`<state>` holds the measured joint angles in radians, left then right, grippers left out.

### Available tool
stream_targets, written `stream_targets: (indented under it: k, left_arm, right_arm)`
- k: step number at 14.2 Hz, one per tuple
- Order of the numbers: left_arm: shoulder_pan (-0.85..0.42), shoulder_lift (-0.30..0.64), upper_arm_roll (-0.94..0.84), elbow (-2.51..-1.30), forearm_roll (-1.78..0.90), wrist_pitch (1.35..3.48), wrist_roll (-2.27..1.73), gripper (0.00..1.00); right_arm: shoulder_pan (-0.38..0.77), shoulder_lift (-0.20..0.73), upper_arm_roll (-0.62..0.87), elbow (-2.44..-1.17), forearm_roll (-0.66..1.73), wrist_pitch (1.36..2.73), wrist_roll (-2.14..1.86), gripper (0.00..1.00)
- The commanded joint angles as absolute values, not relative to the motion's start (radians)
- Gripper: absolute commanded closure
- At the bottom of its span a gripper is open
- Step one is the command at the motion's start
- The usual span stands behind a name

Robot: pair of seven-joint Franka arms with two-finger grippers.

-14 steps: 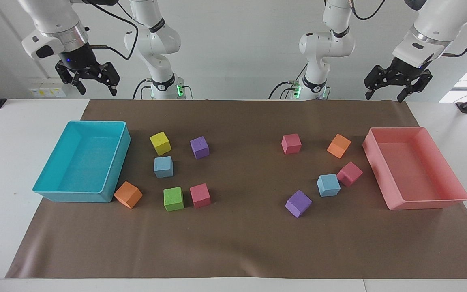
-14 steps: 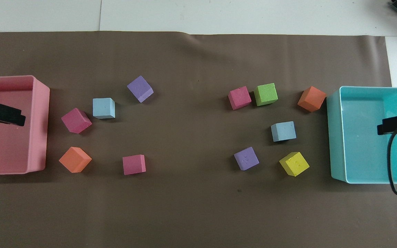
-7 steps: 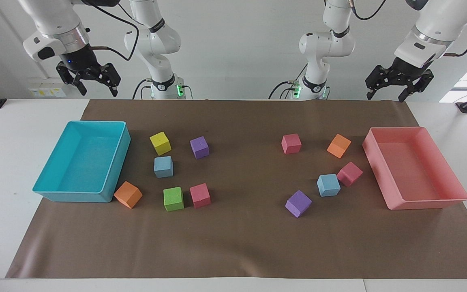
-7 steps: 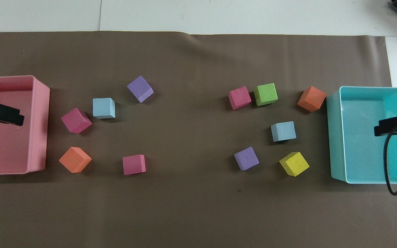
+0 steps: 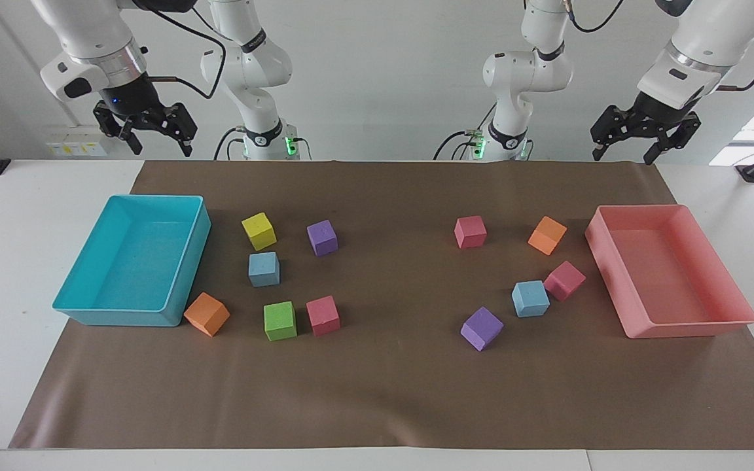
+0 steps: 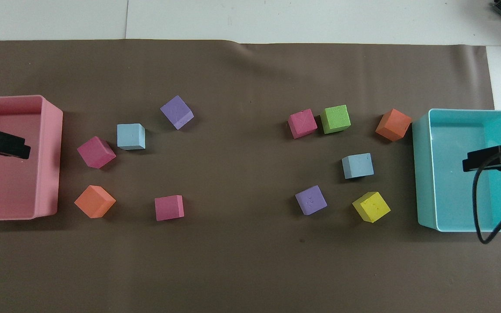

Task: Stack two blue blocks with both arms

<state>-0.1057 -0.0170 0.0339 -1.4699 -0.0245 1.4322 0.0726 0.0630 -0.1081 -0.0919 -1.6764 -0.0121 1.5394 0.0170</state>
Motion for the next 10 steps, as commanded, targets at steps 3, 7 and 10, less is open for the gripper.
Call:
stream_targets:
  k: [3, 7, 10]
  left_arm:
    - [-0.095, -0.035, 0.026, -1.482, -0.017, 1.42, 0.061, 0.0]
    - [-0.095, -0.035, 0.026, -1.482, -0.021, 1.427, 0.058, 0.0]
    - [-0.109, -0.035, 0.025, -1.483, -0.025, 1.424, 0.057, 0.0]
  right_arm:
    - [0.097, -0.114, -0.086, -1.749, -0.008, 1.609, 0.018, 0.0]
    - [0.124, -0.069, -0.084, -1.789, 0.0, 1.695, -0.087, 0.0]
    - [0.133, -0.049, -0.084, -1.825, 0.002, 1.764, -0.092, 0.0]
